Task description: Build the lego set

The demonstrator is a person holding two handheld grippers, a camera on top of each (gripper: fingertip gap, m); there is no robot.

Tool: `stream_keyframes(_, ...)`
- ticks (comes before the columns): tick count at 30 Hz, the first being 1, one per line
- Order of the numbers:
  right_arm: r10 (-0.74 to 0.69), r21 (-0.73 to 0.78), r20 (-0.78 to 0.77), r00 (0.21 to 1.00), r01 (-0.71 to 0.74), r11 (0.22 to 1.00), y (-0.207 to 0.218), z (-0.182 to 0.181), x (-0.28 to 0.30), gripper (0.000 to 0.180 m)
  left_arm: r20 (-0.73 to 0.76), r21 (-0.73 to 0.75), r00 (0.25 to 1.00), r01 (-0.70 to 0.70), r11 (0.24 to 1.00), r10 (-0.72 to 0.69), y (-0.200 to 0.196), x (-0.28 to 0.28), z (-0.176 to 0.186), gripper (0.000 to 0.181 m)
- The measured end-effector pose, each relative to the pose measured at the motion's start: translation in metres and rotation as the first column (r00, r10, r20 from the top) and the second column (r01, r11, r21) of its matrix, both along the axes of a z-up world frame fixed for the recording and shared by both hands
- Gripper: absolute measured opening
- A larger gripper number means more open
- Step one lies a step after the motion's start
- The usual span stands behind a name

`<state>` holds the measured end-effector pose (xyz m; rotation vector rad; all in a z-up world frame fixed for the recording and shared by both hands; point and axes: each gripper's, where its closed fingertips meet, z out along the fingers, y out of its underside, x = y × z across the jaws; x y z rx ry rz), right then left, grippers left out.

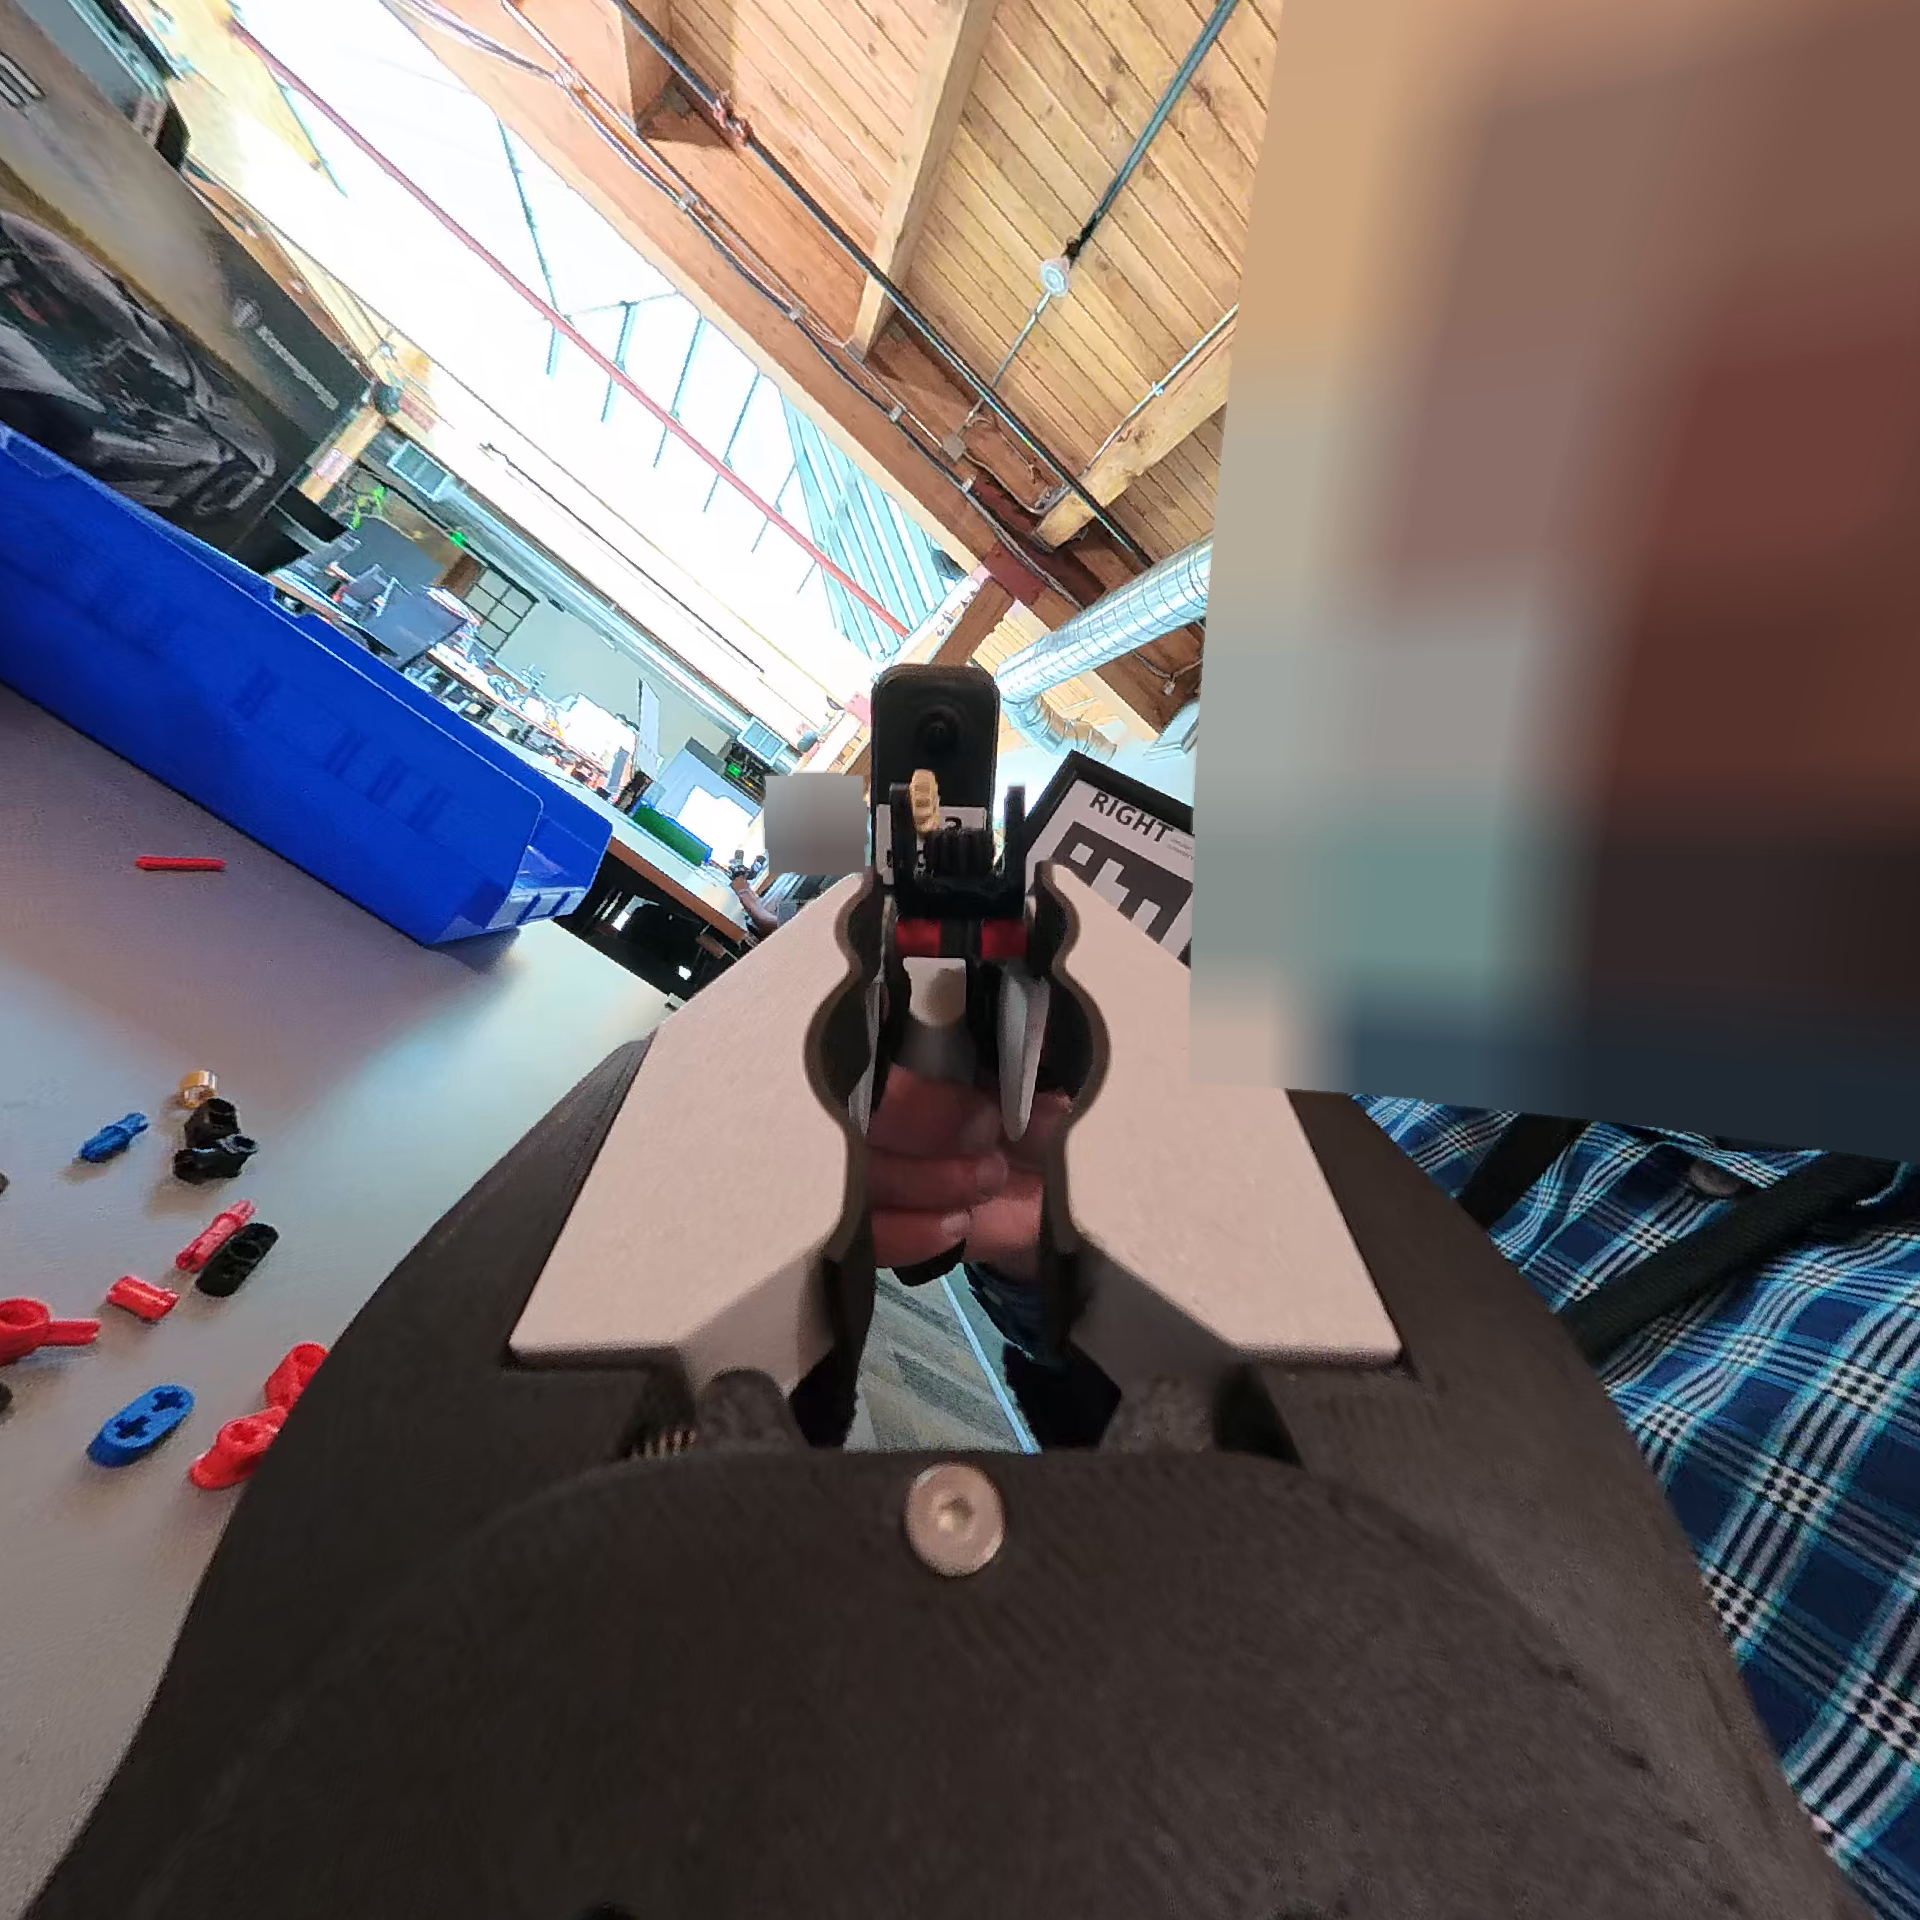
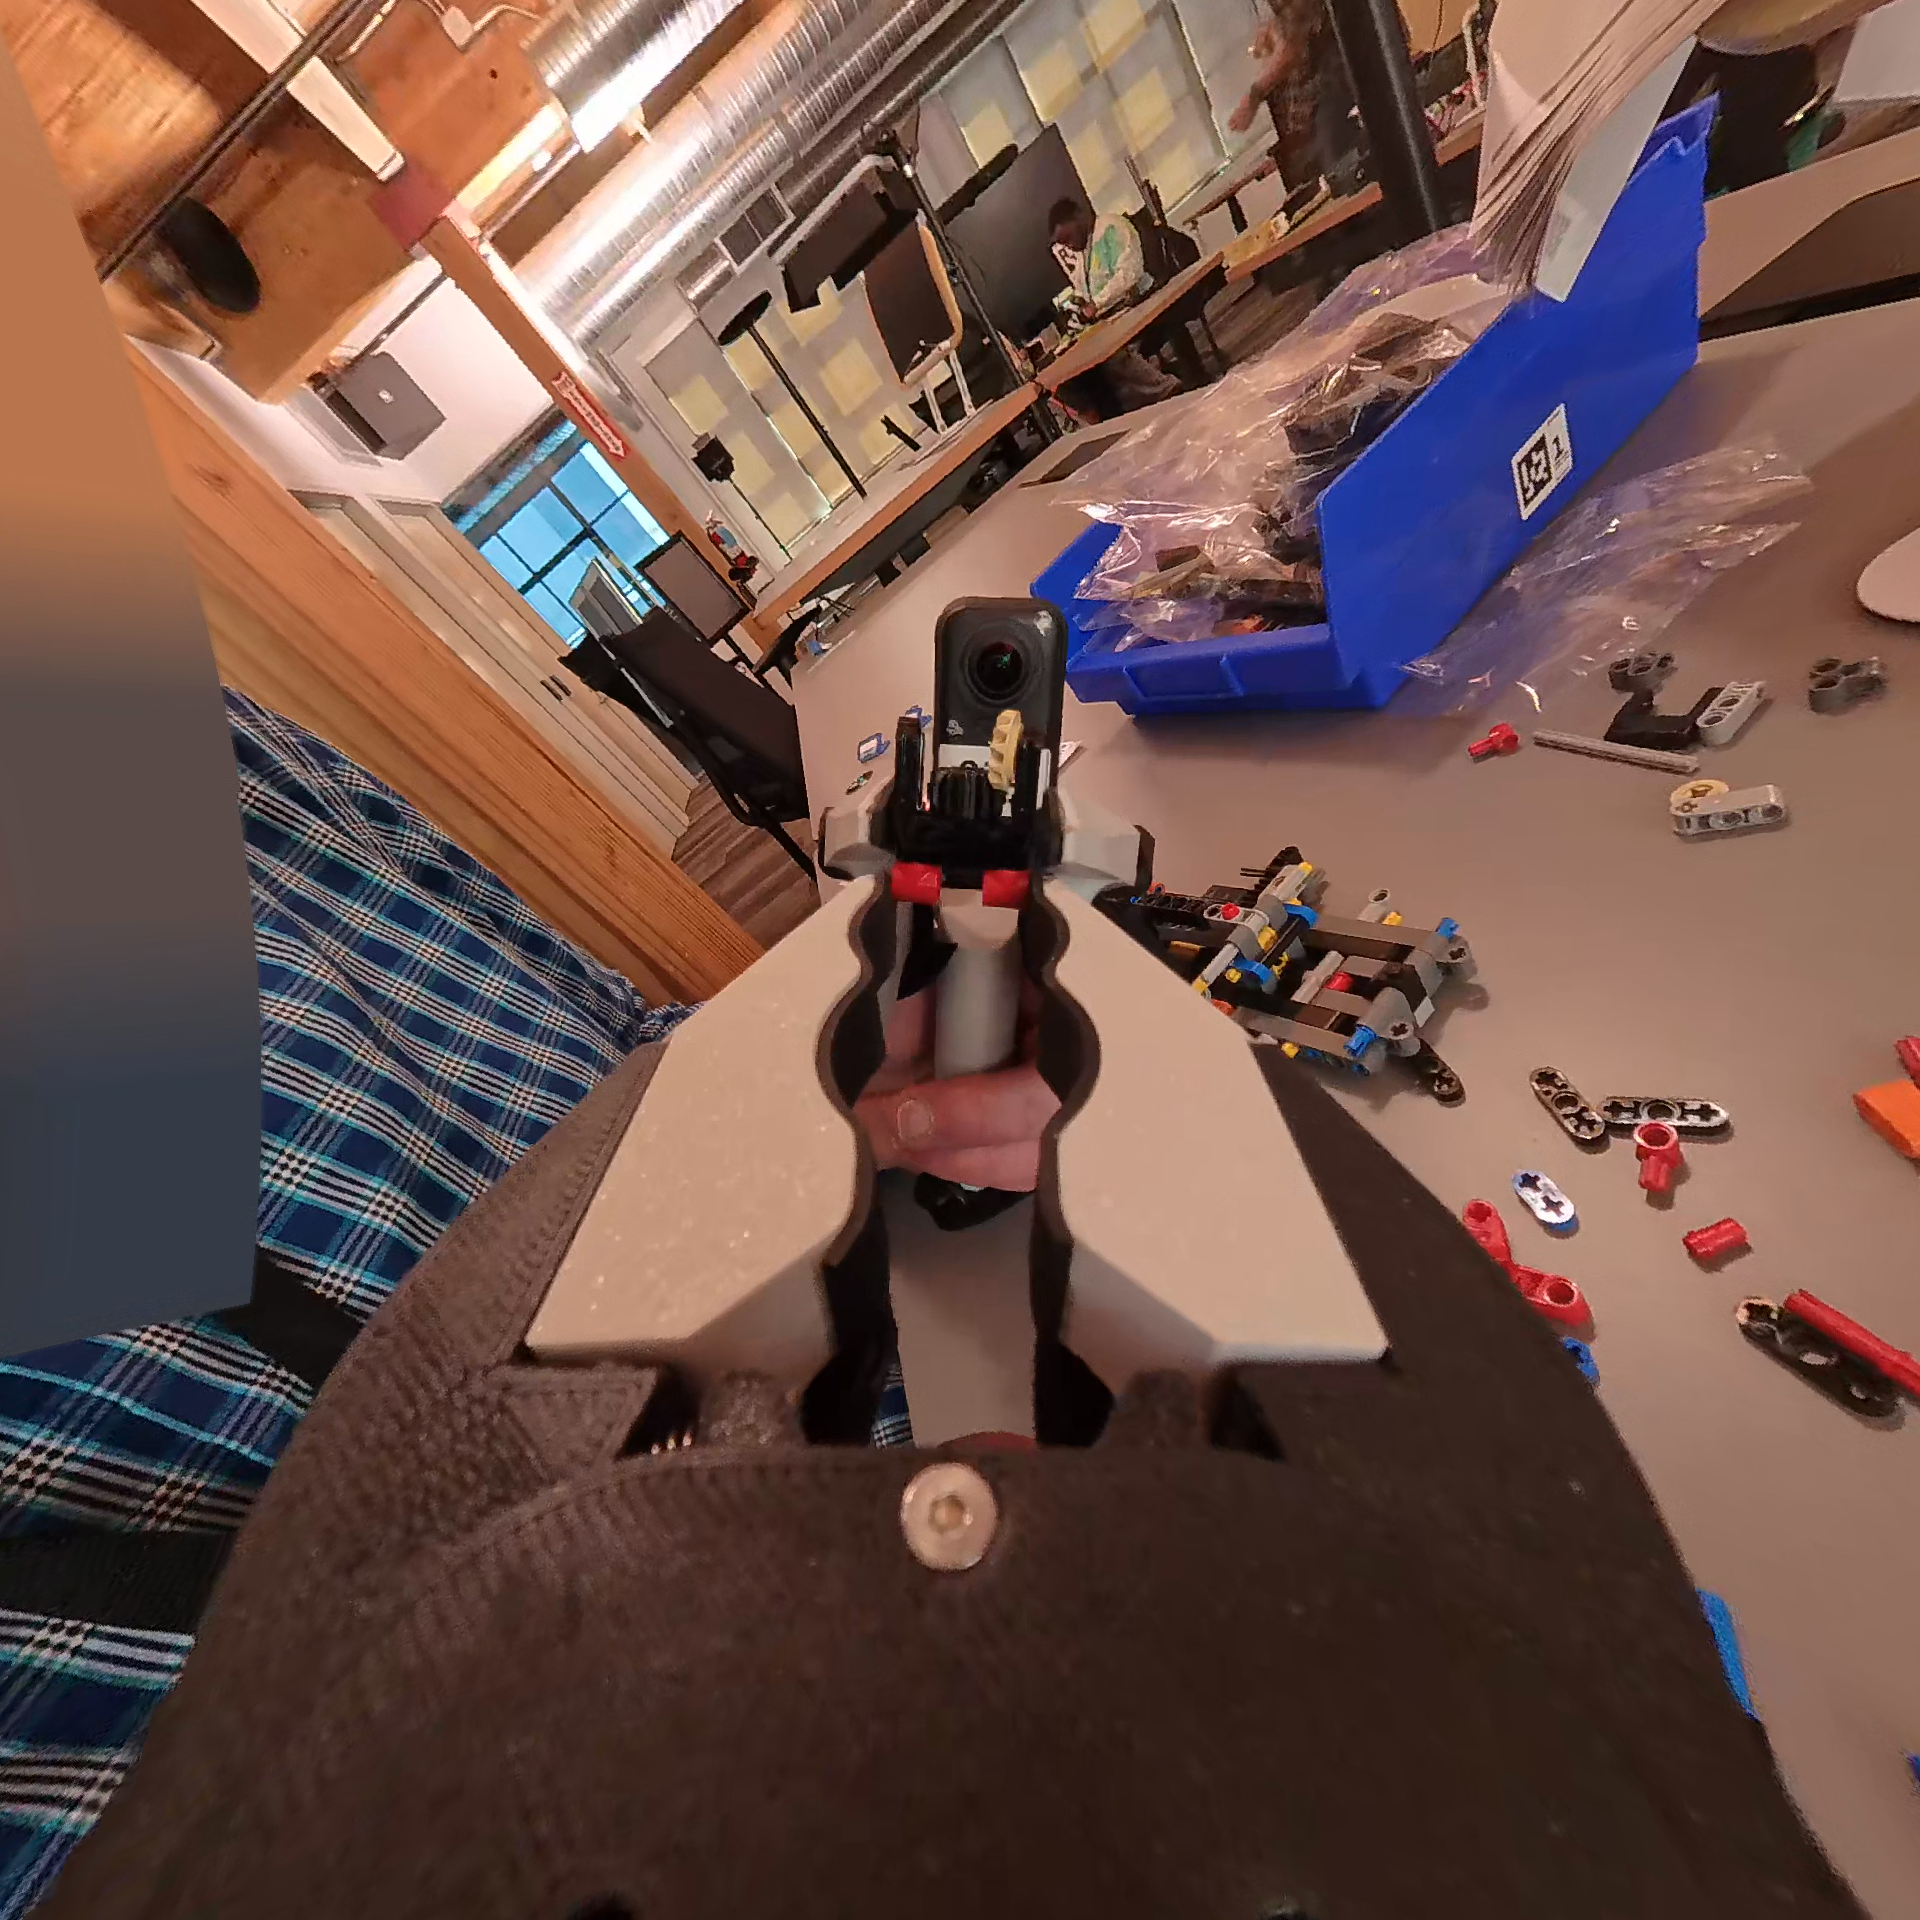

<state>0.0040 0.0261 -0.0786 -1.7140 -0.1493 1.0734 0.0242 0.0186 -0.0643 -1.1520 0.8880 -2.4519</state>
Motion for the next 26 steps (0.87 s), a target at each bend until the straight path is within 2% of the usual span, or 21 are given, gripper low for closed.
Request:
stream_keyframes(1, 0.003, 0.0, -0.003, 1.0, -0.003, 1.0, 0.0, 0.0, 0.0, 0.022, 0.001, 0.001, 1.0, 0.003, 1.0, -0.003, -0.001, 0.0, 0.0, 0.027)
stream_keyframes(7, 0.011, -0.016, 0.012, 1.0, -0.01, 1.0, -0.001, -0.002, 0.0, 0.022, -0.016, 0.035, 1.0, -0.004, 0.999, 0.004, -0.005, 0.002, -0.002, 0.028)
stream_keyframes(14, 0.005, -0.016, 0.016, 1.0, -0.005, 1.0, -0.001, -0.002, 0.0, 0.022, -0.01, 0.009, 1.0, -0.01, 1.0, 0.01, -0.003, 0.003, -0.002, 0.024)
stream_keyframes(16, 0.011, -0.018, 0.017, 1.0, -0.011, 1.0, -0.002, -0.002, -0.001, 0.028, -0.012, 0.024, 0.999, -0.03, 0.999, 0.03, -0.003, 0.003, -0.002, 0.023)
stream_keyframes(19, -0.023, -0.017, 0.064, 0.998, 0.024, 1.0, -0.004, -0.003, 0.006, 0.034, 0.0, 0.029, 0.998, -0.069, 0.997, 0.069, 0.001, 0.003, 0.001, 0.022)
stream_keyframes(21, -0.031, -0.005, 0.077, 0.997, 0.031, 1.0, -0.007, -0.002, 0.009, 0.023, -0.002, 0.05, 0.997, -0.08, 0.995, 0.08, 0.001, 0.003, 0.001, 0.022)
stream_keyframes(26, -0.105, 0.075, 0.114, 0.988, 0.097, 0.992, -0.005, 0.012, 0.02, 0.027, -0.019, 0.12, 0.991, -0.128, 0.984, 0.132, 0.001, 0.006, -0.002, 0.022)
